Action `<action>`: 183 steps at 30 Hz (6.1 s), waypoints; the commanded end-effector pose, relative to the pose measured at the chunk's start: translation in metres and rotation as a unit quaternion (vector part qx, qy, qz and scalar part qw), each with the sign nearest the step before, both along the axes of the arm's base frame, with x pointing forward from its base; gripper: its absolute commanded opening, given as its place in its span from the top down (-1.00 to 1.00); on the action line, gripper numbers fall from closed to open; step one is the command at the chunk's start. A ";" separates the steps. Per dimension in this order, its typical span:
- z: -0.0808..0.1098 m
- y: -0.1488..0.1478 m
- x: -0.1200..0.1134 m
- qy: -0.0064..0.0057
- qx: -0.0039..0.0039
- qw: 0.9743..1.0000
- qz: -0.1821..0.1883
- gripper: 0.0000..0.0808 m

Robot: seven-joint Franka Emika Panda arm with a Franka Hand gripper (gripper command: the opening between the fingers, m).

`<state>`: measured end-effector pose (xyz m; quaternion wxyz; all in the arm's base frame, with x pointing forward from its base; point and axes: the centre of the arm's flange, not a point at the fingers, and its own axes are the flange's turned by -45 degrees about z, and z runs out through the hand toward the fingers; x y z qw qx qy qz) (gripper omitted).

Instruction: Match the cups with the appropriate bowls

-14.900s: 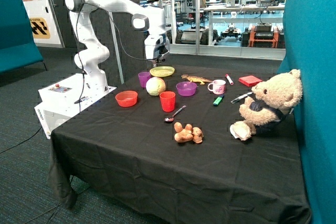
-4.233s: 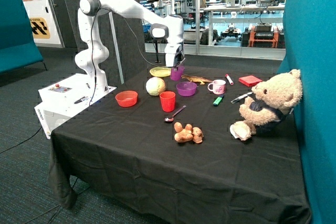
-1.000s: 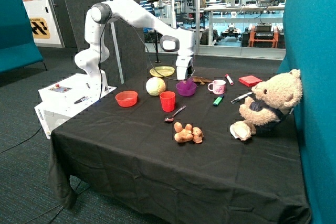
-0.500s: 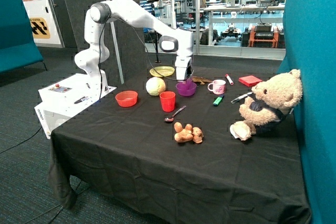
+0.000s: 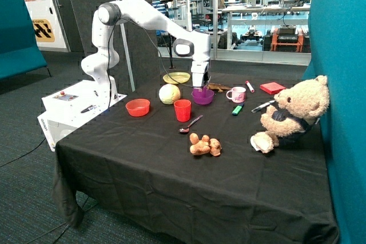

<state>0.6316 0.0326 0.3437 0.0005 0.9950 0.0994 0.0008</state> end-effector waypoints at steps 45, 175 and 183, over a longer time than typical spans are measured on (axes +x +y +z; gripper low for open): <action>0.069 -0.037 -0.023 0.001 0.000 1.000 0.025 0.53; 0.022 -0.154 -0.034 0.001 0.000 1.000 0.010 0.34; 0.014 -0.152 -0.031 0.001 0.000 1.000 0.012 0.34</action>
